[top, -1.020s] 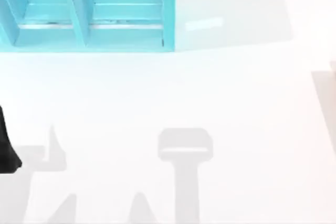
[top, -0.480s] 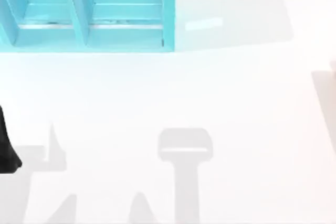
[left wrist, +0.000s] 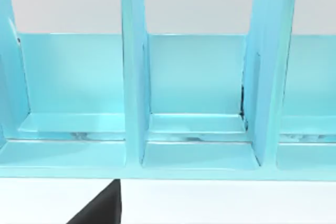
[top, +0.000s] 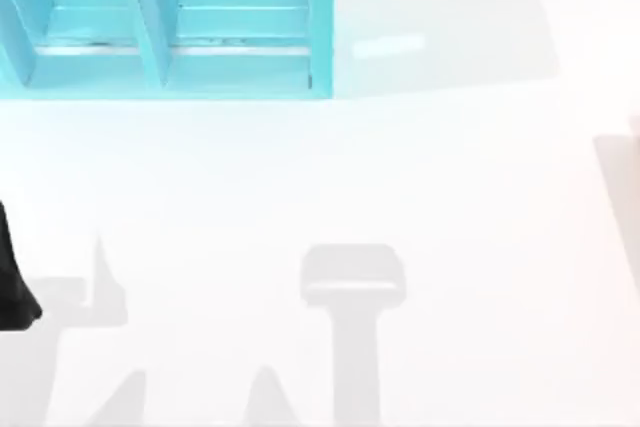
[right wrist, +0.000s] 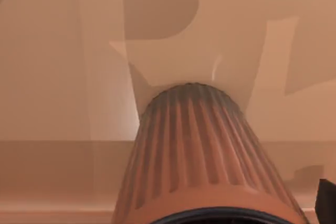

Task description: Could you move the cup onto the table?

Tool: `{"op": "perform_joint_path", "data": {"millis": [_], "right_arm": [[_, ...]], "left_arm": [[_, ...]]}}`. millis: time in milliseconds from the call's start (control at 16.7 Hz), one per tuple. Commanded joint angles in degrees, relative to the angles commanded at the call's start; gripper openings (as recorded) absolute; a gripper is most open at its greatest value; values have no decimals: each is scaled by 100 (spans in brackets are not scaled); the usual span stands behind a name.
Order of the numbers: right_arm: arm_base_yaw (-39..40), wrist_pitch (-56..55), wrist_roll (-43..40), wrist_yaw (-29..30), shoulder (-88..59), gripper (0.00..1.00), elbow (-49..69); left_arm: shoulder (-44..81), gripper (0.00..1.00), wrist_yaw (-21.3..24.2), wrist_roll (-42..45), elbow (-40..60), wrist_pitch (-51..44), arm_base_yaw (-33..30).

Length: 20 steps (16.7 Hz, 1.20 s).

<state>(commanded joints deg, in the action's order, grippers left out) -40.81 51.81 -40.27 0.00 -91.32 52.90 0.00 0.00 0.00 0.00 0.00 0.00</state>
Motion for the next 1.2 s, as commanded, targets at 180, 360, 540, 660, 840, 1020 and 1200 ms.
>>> {"op": "perform_joint_path", "data": {"millis": [180, 360, 540, 660, 840, 1020, 1200], "right_arm": [[0, 0, 0, 0, 0, 0, 0], [0, 0, 0, 0, 0, 0, 0], [0, 0, 0, 0, 0, 0, 0], [11, 2, 0, -3, 17, 0, 16], [261, 95, -22, -47, 369, 0, 344], [750, 602, 298, -72, 929, 0, 811], [1336, 1396, 974, -63, 1383, 0, 1117]], "left_arm": [[0, 100, 0, 0, 0, 0, 0], [0, 100, 0, 0, 0, 0, 0], [0, 100, 0, 0, 0, 0, 0], [0, 100, 0, 0, 0, 0, 0], [0, 100, 0, 0, 0, 0, 0], [0, 100, 0, 0, 0, 0, 0], [0, 100, 0, 0, 0, 0, 0]]}}
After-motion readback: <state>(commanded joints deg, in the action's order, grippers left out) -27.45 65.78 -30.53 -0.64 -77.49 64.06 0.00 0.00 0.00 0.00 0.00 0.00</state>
